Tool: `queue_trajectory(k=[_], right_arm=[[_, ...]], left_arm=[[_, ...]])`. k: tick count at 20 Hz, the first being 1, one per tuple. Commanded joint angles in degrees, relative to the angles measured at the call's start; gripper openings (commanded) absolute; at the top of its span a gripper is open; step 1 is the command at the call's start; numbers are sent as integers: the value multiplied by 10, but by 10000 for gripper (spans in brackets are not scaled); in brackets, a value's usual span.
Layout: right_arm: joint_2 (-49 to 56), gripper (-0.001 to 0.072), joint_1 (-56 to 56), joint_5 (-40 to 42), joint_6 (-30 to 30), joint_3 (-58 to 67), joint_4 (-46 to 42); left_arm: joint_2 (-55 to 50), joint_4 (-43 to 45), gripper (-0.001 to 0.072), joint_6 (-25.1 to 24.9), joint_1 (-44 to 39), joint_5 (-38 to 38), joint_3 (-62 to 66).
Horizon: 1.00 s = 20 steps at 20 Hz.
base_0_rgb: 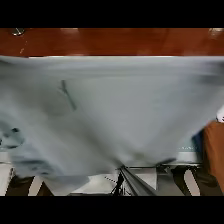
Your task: Fold the shirts.
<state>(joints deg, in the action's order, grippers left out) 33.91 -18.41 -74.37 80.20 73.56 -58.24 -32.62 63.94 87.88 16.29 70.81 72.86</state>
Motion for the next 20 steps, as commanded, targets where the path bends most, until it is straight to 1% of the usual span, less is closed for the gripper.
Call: queue_trajectory(k=[1, 4, 5, 7, 9, 11, 13, 15, 16, 18, 20], right_arm=[[77, 28, 1, 71, -73, -118, 82], [221, 28, 1, 169, -119, -118, 115], [273, 28, 1, 190, -125, -106, 131], [386, 28, 5, 200, -131, -54, 158], [490, 28, 20, 200, -128, 20, 158], [582, 28, 42, 200, -111, 105, 156], [651, 27, 51, 196, -70, 171, 155], [690, 28, 54, 186, -35, 200, 149], [700, 28, 54, 174, -28, 206, 143], [701, 28, 53, 142, -31, 207, 129], [694, 29, 45, 93, -55, 207, 127]], left_arm=[[-77, -96, 17, -23, -12, -121, -150], [-216, -98, 17, -28, -57, -228, -148], [-271, -98, 18, -28, -72, -260, -130], [-379, -100, 18, -27, -93, -288, -73], [-474, -106, 18, -16, -107, -286, -3], [-544, -139, 18, -14, -118, -286, 53], [-587, -150, 18, -14, -125, -281, 87], [-605, -151, 18, -10, -128, -277, 89], [-610, -149, 18, -12, -126, -262, 89], [-614, -147, 18, -27, -115, -210, 89], [-612, -148, 19, -34, -94, -137, 90]])
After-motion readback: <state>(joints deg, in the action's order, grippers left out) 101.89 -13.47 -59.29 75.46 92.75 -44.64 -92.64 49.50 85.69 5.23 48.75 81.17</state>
